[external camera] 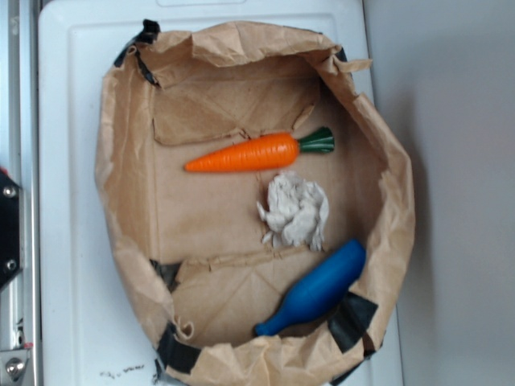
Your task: Grab the carrot.
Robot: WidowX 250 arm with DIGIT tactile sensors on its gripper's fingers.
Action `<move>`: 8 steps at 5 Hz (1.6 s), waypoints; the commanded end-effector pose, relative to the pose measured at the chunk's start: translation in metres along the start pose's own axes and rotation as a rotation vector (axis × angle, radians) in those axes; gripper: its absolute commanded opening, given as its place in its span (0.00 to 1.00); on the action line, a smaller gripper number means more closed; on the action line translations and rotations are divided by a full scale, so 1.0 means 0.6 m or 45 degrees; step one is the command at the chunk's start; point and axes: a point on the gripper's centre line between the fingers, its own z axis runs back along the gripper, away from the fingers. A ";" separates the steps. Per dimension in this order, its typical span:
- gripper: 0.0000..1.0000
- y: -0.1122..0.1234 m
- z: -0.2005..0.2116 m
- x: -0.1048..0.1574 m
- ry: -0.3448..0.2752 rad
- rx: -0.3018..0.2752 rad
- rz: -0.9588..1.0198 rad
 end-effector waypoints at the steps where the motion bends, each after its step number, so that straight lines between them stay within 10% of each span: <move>1: 1.00 0.000 0.000 0.000 0.000 0.000 0.000; 3: 1.00 0.101 0.016 0.052 -0.129 0.005 0.024; 8: 1.00 0.130 -0.012 0.093 -0.109 0.065 0.130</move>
